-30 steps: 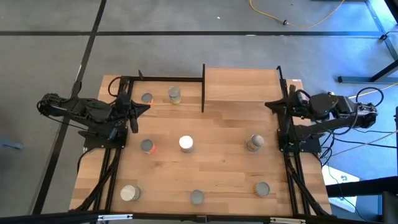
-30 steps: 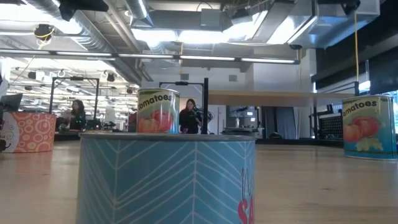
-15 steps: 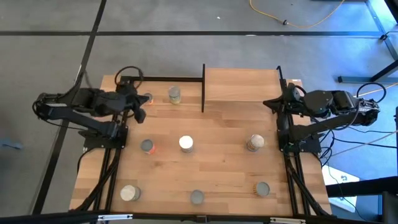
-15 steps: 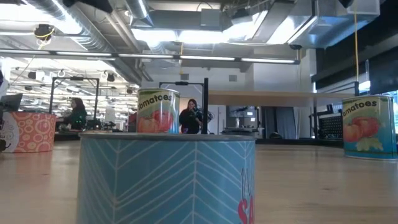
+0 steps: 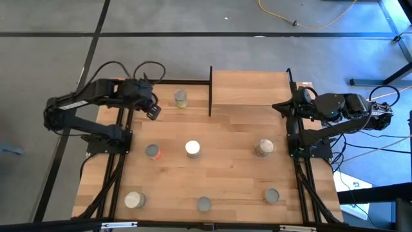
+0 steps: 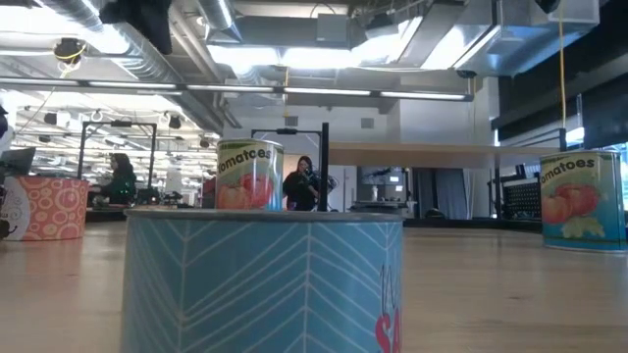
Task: Pick and place cans onto a shelf
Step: Put the canned carrots on the shelf
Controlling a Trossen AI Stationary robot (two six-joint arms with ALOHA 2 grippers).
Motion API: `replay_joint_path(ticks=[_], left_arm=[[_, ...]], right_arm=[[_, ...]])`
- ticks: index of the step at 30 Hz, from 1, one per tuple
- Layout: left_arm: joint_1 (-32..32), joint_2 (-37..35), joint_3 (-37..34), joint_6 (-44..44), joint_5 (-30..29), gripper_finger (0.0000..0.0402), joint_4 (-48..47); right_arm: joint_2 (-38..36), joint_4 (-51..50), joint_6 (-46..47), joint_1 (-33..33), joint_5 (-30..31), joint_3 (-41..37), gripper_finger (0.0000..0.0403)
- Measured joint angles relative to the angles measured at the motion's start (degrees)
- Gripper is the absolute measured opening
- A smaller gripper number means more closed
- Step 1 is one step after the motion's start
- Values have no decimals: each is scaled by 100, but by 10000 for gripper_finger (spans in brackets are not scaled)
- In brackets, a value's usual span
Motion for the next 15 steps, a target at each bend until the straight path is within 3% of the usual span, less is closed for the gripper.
replay_joint_path(ticks=[6,15], left_arm=[[716,517,-2,-347,571,57,-763],[1575,1366,0,254,477,64,-774]], right_arm=[[0,12,0,0,-2,0,8],[0,12,3,0,0,0,8]])
